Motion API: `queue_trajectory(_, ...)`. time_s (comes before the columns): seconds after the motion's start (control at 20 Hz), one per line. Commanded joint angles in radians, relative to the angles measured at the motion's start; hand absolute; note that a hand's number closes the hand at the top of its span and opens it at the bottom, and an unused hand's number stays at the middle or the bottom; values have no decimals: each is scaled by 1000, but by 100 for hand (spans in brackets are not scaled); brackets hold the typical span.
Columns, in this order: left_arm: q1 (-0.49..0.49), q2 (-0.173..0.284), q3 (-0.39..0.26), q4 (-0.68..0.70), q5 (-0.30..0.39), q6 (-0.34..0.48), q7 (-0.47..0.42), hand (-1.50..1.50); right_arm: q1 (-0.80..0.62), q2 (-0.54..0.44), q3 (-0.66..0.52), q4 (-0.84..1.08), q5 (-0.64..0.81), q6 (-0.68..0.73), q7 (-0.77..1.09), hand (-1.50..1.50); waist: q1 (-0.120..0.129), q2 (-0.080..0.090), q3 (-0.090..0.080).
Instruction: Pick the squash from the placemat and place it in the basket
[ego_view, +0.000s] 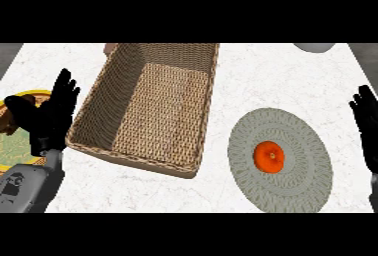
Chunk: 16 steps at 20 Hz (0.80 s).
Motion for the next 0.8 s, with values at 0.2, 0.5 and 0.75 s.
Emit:
queue_trajectory(0.2,35,31,-3,8,-47,-64,-52,0,-96,-103,-51,144,-17,226,-147,150,18,-34,37)
queue_trajectory(0.5,73,56,17,-15,-7,-137,-54,0,-127,185,117,35,172,-24,-337,-150,22,-36,36)
queue_trajectory(0.75,72,23,-3,-7,-45,-90,-66,0,-156,128,101,43,394,-303,-72,-150,9,-40,33)
